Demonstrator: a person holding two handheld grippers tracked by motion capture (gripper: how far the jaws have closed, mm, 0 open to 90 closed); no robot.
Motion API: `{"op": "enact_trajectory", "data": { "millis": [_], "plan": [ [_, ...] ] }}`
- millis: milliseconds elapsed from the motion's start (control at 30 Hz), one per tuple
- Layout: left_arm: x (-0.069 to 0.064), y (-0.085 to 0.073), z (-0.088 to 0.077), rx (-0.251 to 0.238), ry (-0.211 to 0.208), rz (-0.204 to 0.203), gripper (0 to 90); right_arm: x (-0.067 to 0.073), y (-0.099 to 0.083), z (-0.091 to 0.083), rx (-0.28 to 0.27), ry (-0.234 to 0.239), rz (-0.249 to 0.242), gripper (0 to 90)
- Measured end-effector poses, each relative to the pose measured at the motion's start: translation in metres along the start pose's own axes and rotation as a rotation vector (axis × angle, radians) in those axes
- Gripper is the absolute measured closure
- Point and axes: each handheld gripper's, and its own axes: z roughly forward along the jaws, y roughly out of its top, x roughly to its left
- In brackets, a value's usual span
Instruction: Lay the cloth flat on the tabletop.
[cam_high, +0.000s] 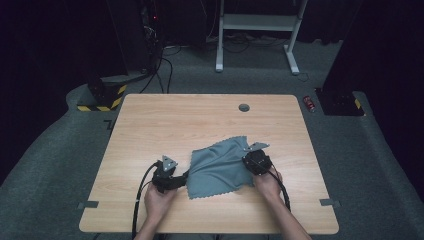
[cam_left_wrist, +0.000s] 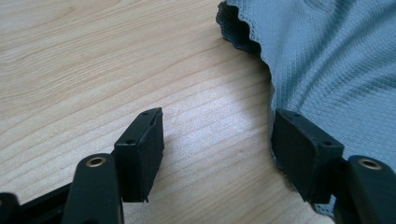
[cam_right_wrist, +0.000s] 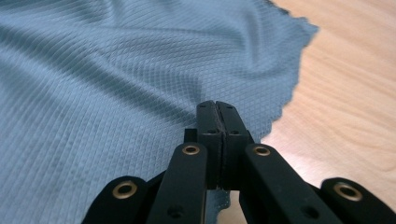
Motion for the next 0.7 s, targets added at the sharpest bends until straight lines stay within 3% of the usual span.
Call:
{"op": "enact_trajectory", "data": {
  "millis": [133,300,400,433,567,700],
  "plan": [
    [0.000,0.000,0.000,0.001,-0.001,0.002,35.2,0.000,-0.001,0.003,0.012,-0.002,0.020,85.6],
    [-0.001,0.000,-0.001,-0.002,-0.012,0.001,38.0,0.002,-0.006,-0.014,-0.036,0.030,0.049,76.6],
    [-0.003,0.000,-0.004,0.012,-0.055,-0.003,41.5,0.006,-0.013,-0.021,-0.041,0.056,0.039,74.2],
    [-0.005,0.001,-0.005,0.009,-0.080,0.004,42.8,0.007,-0.016,-0.022,-0.040,0.065,0.032,73.4],
    [-0.013,0.006,-0.002,0.034,-0.100,0.063,51.4,0.015,-0.028,-0.021,-0.022,0.086,0.016,72.6],
    [-0.017,0.017,0.006,0.054,-0.107,0.116,60.6,0.021,-0.031,-0.019,-0.025,0.074,0.001,75.6]
  ]
}}
